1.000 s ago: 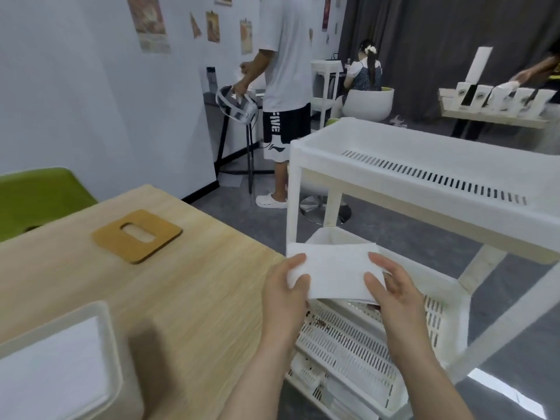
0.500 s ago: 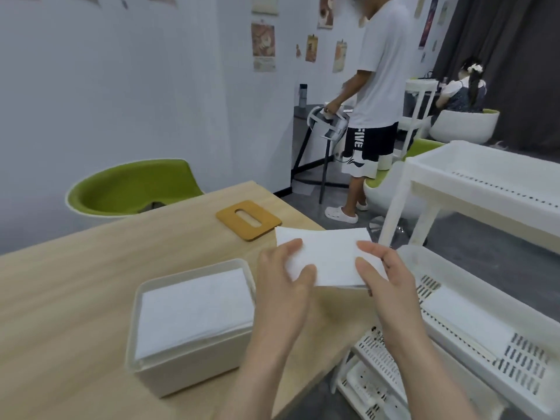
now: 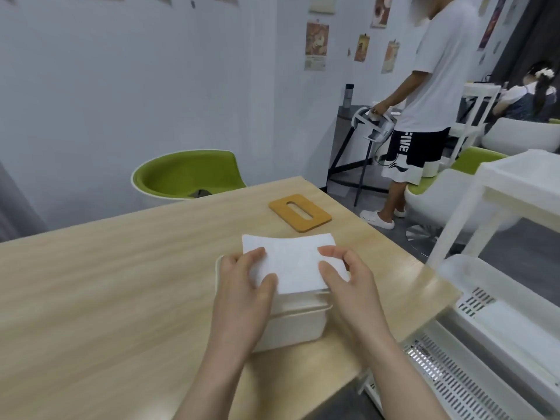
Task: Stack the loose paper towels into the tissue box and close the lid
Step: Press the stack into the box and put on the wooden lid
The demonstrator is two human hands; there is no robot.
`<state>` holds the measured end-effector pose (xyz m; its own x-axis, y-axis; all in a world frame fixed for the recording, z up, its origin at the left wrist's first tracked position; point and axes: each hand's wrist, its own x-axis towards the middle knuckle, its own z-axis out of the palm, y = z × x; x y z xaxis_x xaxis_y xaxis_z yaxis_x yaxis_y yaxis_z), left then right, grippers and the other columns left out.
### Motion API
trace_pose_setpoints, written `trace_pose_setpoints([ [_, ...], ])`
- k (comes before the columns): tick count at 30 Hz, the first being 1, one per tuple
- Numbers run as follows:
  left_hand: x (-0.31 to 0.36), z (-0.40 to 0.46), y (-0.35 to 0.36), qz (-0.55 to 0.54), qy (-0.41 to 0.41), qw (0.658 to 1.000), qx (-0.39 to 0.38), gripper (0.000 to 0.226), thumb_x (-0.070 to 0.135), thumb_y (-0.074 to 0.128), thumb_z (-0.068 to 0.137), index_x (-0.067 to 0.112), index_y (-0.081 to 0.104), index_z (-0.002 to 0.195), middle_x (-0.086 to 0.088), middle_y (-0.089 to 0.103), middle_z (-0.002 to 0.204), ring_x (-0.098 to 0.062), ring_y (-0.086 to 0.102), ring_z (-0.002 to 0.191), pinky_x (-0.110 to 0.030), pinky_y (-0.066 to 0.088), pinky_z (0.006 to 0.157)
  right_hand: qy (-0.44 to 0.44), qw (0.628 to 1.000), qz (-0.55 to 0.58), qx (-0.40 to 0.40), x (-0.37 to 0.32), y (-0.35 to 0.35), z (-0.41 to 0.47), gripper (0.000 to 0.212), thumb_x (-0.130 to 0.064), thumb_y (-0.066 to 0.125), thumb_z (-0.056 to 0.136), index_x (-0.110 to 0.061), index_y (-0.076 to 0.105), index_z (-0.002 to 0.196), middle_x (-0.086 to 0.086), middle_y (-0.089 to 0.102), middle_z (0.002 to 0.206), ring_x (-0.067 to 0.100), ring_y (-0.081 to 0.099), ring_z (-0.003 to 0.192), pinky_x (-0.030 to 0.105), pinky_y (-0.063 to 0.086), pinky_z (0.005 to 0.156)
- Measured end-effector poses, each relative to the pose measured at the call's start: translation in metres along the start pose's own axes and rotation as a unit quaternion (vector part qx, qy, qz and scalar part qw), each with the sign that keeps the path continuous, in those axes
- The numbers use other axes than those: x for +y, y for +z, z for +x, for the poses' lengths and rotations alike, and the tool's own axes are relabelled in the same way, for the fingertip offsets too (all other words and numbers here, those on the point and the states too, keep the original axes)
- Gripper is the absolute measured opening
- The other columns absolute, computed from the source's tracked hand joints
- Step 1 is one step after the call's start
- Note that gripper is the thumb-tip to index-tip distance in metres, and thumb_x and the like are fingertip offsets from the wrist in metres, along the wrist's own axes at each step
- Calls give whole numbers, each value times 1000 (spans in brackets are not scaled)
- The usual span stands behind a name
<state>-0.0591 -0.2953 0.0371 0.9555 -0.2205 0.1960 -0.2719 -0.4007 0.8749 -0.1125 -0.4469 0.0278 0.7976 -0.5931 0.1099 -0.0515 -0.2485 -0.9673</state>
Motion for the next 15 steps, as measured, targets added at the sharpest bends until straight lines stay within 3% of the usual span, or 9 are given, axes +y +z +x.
trace_pose_setpoints([
  [2,-7,0,-6,76,4,997,6,43,24,62,90,27,56,132,13,40,116,-1,49,91,-24,37,79,9,999,-52,-9,1,7,-2,21,-25,56,91,-41,60,104,-10,52,117,17,40,114,23,36,80],
  [4,-11,0,-9,150,6,988,16,42,27,60,91,29,56,133,12,42,117,-15,55,103,-31,38,85,4,996,-84,-17,1,11,-3,22,-27,55,91,-47,58,101,-18,47,108,9,32,104,20,31,73],
  [7,-16,-1,-10,228,3,973,27,40,31,56,92,33,56,132,6,48,125,-15,48,119,-33,24,89,-27,991,-129,-28,3,14,-5,22,-28,55,92,-49,55,96,-31,43,96,-4,25,88,26,25,81],
  [9,-19,-3,-9,266,2,964,28,38,35,53,93,37,56,131,7,49,126,-13,42,123,-32,18,89,-51,985,-163,-25,5,14,-5,20,-26,55,92,-45,56,99,-35,47,96,-6,26,92,21,20,85],
  [12,-23,-3,-8,277,7,960,32,34,37,55,92,38,60,126,8,52,125,-14,38,126,-33,15,95,-77,974,-211,-18,9,14,-5,18,-27,54,93,-42,58,102,-35,53,103,-6,31,103,-1,9,84],
  [15,-27,0,-11,262,4,964,41,32,35,58,91,36,64,122,7,53,123,-15,38,126,-33,13,98,-86,972,-215,-24,12,16,-5,18,-28,55,92,-42,58,103,-37,51,100,-21,24,106,-3,8,83],
])
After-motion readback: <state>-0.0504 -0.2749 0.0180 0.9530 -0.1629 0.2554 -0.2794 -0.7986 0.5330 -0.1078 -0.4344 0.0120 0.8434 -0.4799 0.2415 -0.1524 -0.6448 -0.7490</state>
